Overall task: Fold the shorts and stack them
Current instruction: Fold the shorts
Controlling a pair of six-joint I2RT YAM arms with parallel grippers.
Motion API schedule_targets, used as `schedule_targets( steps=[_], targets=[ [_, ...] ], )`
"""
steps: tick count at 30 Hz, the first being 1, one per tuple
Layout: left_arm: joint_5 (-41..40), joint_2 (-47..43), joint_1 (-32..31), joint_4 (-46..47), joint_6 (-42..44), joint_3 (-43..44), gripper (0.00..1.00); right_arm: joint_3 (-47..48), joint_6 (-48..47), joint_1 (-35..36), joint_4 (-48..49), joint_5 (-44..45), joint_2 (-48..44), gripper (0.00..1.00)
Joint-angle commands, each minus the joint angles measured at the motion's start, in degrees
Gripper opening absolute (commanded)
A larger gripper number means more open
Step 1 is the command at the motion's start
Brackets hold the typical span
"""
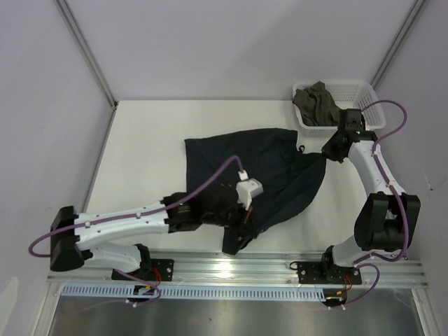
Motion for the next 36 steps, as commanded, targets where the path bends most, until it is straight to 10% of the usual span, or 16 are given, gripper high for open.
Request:
schedule_targets(
  steps=[1,13,24,32,34,36],
  targets=[
    [0.8,-6.5,7.1,-4.1,1.7,-1.5,0.0,8.0,3.3,2.3,-5.6,4.3,0.1,0.0],
    [1.2,-15.6,30.2,-13.0,7.8,-1.5,0.0,25.3,18.3,6.2,-23.7,13.6,12.3,0.0],
    [11.0,-18.5,28.9,-8.6,10.9,-5.9,0.0,0.5,19.9,0.8,-15.2,14.5,0.0,0.0],
    [7.0,-12.7,16.3,-2.9,9.5,-8.7,0.0,-16.8,19.5,-2.5,-8.3,13.6,-6.7,0.0],
    [6.5,-11.5,12.4,-1.2,8.8,-9.1,0.0,-19.4,17.6,-3.2,-5.8,13.3,-7.5,0.15],
    [4.5,-10.8,8.6,0.4,8.7,-9.1,0.0,-21.5,16.3,-3.4,-3.3,13.4,-9.5,0.57]
  ],
)
